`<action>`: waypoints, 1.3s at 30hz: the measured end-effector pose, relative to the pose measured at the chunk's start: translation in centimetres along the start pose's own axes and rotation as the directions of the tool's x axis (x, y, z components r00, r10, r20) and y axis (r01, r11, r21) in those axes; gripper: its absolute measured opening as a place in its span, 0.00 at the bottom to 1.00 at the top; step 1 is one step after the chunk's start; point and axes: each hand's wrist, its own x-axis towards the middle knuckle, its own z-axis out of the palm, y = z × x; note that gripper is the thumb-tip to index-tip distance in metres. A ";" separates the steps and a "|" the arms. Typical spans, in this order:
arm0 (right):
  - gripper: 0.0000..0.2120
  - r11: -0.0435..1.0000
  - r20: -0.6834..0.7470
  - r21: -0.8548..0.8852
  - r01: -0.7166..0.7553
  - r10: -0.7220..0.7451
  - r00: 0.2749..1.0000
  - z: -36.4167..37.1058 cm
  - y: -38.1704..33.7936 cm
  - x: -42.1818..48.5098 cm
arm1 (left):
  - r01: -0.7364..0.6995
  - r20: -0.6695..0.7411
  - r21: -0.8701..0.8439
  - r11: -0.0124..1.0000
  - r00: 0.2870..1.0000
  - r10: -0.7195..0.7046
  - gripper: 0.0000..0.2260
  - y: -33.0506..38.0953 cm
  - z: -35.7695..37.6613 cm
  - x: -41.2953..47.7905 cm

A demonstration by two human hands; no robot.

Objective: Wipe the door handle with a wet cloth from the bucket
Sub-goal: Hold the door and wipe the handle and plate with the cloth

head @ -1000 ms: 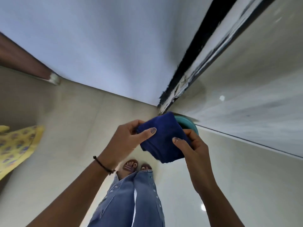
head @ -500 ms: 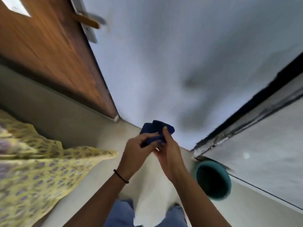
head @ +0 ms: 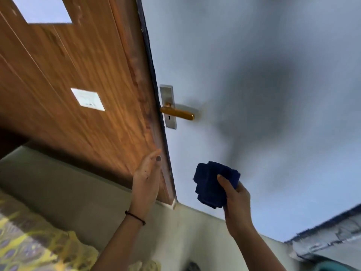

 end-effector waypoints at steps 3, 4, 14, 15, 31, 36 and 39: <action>0.07 0.973 -0.044 -0.111 0.202 -0.208 0.977 4.2 -2.0 3.6 | -0.142 -0.015 0.037 0.989 0.990 0.142 0.13 -0.4 -1.4 6.5; 0.08 0.950 -0.045 -0.141 0.278 -0.287 0.957 5.4 -2.7 4.5 | -0.189 -0.029 0.055 0.981 0.981 0.190 0.13 -0.5 -1.6 8.2; 0.13 0.403 0.078 -0.635 0.659 -0.815 0.574 20.5 -5.5 14.9 | -0.513 -0.019 0.341 0.788 0.834 0.551 0.28 -2.5 -3.4 23.2; 0.11 0.316 0.152 -0.695 0.646 -0.813 0.561 21.8 -4.8 16.0 | -0.541 -0.012 0.389 0.745 0.806 0.592 0.27 -3.0 -3.2 24.5; 0.15 -0.186 0.215 -0.976 0.114 -0.737 0.641 23.6 -1.1 19.9 | -0.840 0.174 0.466 0.276 0.393 0.903 0.30 -9.7 -2.5 34.5; 0.15 -0.171 0.236 -0.972 0.163 -0.735 0.636 27.3 0.4 20.3 | -0.844 0.149 0.465 0.266 0.370 0.917 0.31 -10.1 -2.1 34.8; 0.16 -0.285 0.312 -0.946 0.157 -0.657 0.686 27.6 0.4 20.2 | -0.849 0.141 0.458 0.263 0.362 0.922 0.31 -10.4 -2.1 34.9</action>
